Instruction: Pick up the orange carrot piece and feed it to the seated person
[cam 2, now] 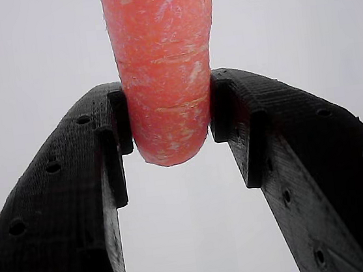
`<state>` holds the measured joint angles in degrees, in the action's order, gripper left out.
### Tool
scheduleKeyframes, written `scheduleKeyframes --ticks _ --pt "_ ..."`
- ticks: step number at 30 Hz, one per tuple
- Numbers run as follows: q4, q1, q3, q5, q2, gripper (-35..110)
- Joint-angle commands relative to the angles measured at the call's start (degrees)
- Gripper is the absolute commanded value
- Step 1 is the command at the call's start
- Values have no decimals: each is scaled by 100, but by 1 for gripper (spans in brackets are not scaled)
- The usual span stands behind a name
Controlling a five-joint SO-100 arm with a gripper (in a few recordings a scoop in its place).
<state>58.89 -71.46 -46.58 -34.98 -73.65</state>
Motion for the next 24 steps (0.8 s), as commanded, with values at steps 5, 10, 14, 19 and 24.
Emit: scheduleKeyframes --ticks 5,10,14,19,24 --pt "9 817 1600 -44 -264 -2" --pt "9 1433 2575 -554 -202 -2" --pt "70 2074 3305 -1327 -202 -2" --pt "26 2892 4025 -2364 -44 -2" --pt "9 3480 5027 -3357 756 -2"
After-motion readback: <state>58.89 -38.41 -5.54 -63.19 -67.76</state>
